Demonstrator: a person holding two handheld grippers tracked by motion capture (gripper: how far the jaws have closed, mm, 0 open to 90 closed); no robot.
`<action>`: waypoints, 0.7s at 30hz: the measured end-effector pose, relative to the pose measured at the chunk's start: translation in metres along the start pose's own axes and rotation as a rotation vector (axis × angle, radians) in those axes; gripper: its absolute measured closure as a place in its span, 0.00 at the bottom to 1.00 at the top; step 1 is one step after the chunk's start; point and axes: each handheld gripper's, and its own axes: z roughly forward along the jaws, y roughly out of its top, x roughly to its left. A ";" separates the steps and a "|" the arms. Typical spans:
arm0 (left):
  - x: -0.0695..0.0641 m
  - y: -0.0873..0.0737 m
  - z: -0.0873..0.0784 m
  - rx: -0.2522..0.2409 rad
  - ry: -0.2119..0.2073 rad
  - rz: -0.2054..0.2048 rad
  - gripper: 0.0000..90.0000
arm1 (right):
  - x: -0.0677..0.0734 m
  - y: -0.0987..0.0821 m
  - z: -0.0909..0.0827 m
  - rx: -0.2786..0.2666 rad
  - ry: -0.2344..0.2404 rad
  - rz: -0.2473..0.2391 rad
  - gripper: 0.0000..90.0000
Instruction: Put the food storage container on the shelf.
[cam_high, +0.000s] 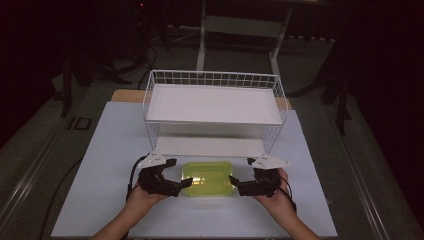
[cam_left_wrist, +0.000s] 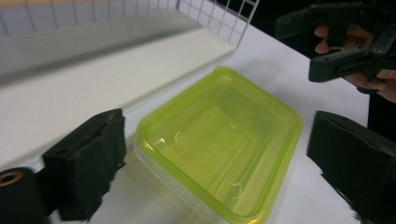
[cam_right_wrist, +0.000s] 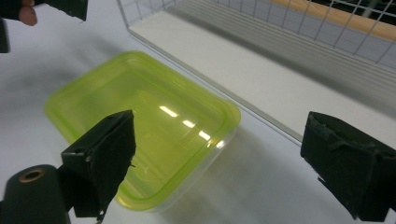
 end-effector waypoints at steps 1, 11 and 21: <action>0.000 -0.001 0.002 0.010 0.008 -0.005 0.07 | 0.000 -0.001 0.002 0.004 0.007 0.006 0.15; 0.007 -0.015 0.020 0.109 0.081 -0.138 0.35 | 0.003 -0.007 0.012 0.040 0.023 0.034 0.18; 0.007 -0.024 0.021 0.124 0.106 -0.168 0.52 | 0.011 -0.018 0.022 0.104 0.043 0.096 0.26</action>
